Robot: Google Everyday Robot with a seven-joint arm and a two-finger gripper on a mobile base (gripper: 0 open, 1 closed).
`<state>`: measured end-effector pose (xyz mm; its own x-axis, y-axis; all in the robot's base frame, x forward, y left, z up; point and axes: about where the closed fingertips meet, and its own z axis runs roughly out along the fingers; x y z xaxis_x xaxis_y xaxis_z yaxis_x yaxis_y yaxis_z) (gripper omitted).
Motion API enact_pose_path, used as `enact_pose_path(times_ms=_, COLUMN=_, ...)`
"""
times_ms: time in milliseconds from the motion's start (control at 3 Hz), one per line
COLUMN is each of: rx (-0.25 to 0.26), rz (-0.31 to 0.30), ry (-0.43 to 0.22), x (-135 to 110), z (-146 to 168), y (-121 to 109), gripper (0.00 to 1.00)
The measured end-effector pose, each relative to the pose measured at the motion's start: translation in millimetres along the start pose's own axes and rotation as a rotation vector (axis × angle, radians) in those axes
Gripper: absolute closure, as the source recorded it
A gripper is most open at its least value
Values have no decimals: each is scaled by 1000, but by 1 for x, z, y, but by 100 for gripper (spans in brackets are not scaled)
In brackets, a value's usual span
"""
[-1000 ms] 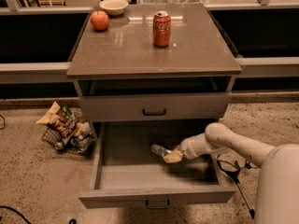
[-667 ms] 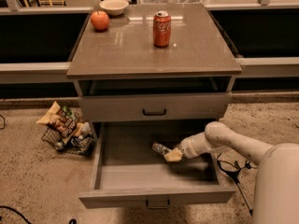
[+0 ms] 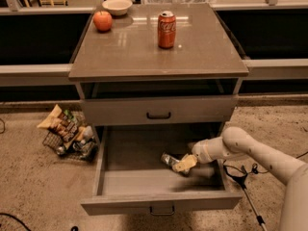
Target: Place redbull can into middle drawer
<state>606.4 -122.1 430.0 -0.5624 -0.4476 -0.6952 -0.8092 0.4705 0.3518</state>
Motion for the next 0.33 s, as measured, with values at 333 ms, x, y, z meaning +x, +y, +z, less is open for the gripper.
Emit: enact_pose_path(times_ms=333, rx=-25, rz=-68, ry=-100, x=-7, z=-35, y=16, gripper=0)
